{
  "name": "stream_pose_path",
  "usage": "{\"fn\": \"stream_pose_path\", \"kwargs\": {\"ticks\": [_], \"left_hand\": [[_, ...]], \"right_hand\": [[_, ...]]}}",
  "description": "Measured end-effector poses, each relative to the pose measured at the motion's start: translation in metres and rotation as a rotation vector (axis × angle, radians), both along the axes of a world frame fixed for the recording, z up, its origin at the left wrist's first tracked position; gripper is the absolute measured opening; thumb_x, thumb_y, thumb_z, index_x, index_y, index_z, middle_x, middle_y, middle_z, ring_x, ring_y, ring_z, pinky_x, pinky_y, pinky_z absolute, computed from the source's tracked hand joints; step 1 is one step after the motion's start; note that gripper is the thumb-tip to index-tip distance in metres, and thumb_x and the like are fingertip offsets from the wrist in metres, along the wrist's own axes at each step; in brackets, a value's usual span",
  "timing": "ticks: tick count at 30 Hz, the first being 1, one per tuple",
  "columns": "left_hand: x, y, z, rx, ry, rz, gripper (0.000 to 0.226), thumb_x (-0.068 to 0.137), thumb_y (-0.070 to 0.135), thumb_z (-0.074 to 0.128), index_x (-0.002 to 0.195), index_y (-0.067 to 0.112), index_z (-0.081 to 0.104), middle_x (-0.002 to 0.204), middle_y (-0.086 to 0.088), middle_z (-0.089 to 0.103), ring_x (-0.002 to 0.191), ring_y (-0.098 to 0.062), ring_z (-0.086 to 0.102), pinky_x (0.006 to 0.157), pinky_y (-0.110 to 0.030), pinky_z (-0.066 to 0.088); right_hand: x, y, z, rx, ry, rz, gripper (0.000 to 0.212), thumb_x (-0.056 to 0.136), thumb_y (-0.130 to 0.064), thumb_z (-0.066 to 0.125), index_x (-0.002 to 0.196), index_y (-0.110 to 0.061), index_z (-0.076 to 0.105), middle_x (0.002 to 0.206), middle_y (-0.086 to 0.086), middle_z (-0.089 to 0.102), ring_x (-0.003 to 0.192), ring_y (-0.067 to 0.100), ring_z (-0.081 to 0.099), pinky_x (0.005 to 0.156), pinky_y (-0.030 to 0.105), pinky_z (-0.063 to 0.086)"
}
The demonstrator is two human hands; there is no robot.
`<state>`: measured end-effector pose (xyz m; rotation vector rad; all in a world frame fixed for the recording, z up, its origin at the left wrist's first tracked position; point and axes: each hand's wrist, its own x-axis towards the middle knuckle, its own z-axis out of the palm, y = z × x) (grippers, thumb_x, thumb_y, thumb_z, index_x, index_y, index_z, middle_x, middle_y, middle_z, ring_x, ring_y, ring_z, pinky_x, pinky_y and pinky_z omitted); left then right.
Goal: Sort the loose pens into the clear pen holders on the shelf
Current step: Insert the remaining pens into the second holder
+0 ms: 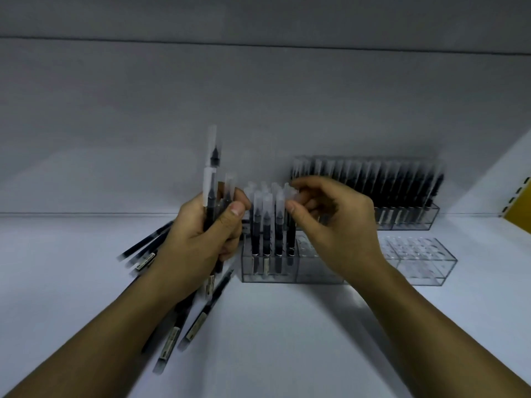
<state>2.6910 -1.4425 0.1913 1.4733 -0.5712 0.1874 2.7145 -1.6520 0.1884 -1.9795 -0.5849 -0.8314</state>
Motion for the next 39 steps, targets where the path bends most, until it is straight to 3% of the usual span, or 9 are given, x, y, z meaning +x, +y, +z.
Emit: {"fn": "stream_pose_path", "kwargs": {"ticks": [4, 9, 13, 19, 22, 24, 32, 36, 39], "left_hand": [[-0.001, 0.000, -0.002, -0.031, 0.081, -0.068, 0.017, 0.092, 0.012, 0.050, 0.100, 0.009, 0.065, 0.060, 0.001, 0.033, 0.051, -0.013, 0.029, 0.046, -0.023, 0.029], [-0.006, -0.002, -0.001, 0.050, 0.084, -0.168, 0.023, 0.095, 0.012, 0.048, 0.106, 0.011, 0.068, 0.065, -0.005, 0.042, 0.054, -0.015, 0.036, 0.050, -0.024, 0.035], [-0.011, -0.004, 0.003, 0.199, 0.014, -0.203, 0.028, 0.097, 0.015, 0.046, 0.079, 0.025, 0.065, 0.065, 0.000, 0.054, 0.054, -0.013, 0.045, 0.054, -0.026, 0.039], [-0.011, -0.002, 0.002, 0.273, 0.038, -0.227, 0.023, 0.100, 0.014, 0.044, 0.088, 0.005, 0.061, 0.073, -0.004, 0.065, 0.059, -0.015, 0.057, 0.058, -0.026, 0.047], [-0.007, -0.001, -0.001, 0.225, 0.085, -0.257, 0.024, 0.100, 0.017, 0.043, 0.104, 0.002, 0.062, 0.080, -0.013, 0.066, 0.068, -0.027, 0.063, 0.066, -0.037, 0.052], [-0.007, -0.002, -0.002, 0.186, 0.108, -0.275, 0.022, 0.100, 0.021, 0.046, 0.102, 0.007, 0.063, 0.080, -0.018, 0.065, 0.067, -0.030, 0.063, 0.065, -0.042, 0.052], [-0.010, -0.006, 0.000, 0.232, 0.099, -0.200, 0.015, 0.095, 0.025, 0.047, 0.089, 0.022, 0.060, 0.068, -0.019, 0.056, 0.046, -0.021, 0.052, 0.048, -0.028, 0.044], [-0.009, -0.003, -0.001, 0.223, 0.151, -0.193, 0.015, 0.097, 0.031, 0.047, 0.092, 0.027, 0.061, 0.063, -0.010, 0.061, 0.043, -0.024, 0.053, 0.041, -0.030, 0.043], [-0.007, -0.002, -0.001, 0.186, 0.153, -0.159, 0.018, 0.098, 0.032, 0.048, 0.094, 0.022, 0.063, 0.054, -0.004, 0.047, 0.038, -0.015, 0.038, 0.038, -0.023, 0.033]], "right_hand": [[0.000, 0.001, -0.002, 0.058, 0.061, 0.019, 0.029, 0.088, -0.013, 0.078, 0.112, -0.022, 0.067, 0.087, -0.008, 0.067, 0.077, 0.013, 0.066, 0.070, 0.027, 0.057], [-0.004, 0.003, 0.002, 0.135, -0.079, 0.005, 0.022, 0.090, -0.025, 0.073, 0.110, -0.016, 0.071, 0.091, 0.001, 0.064, 0.081, 0.020, 0.063, 0.069, 0.038, 0.054], [-0.012, 0.008, 0.008, 0.138, -0.014, 0.253, 0.024, 0.091, -0.028, 0.072, 0.113, -0.020, 0.073, 0.090, 0.006, 0.064, 0.080, 0.024, 0.063, 0.066, 0.046, 0.052], [-0.013, 0.015, 0.004, 0.240, 0.113, 0.377, 0.019, 0.087, -0.027, 0.074, 0.097, -0.011, 0.077, 0.092, 0.009, 0.067, 0.082, 0.037, 0.064, 0.068, 0.057, 0.054], [-0.015, 0.013, 0.012, 0.385, 0.197, 0.417, 0.014, 0.089, -0.018, 0.071, 0.097, -0.006, 0.072, 0.084, 0.001, 0.069, 0.074, 0.018, 0.065, 0.068, 0.036, 0.057], [-0.016, 0.011, 0.016, 0.522, 0.264, 0.442, 0.013, 0.091, -0.015, 0.064, 0.097, -0.005, 0.069, 0.071, -0.009, 0.063, 0.062, 0.006, 0.055, 0.059, 0.021, 0.046], [-0.018, 0.010, 0.020, 0.581, 0.329, 0.400, 0.026, 0.077, -0.022, 0.075, 0.100, -0.010, 0.073, 0.082, 0.000, 0.072, 0.073, 0.010, 0.067, 0.065, 0.022, 0.054], [-0.012, 0.003, 0.024, 0.778, 0.342, 0.398, 0.029, 0.075, -0.024, 0.078, 0.102, -0.015, 0.075, 0.088, 0.003, 0.075, 0.077, 0.012, 0.068, 0.065, 0.025, 0.055], [-0.007, -0.007, 0.029, 0.946, 0.337, 0.359, 0.031, 0.075, -0.019, 0.075, 0.105, -0.010, 0.072, 0.085, 0.003, 0.074, 0.072, 0.014, 0.067, 0.061, 0.023, 0.054]]}}
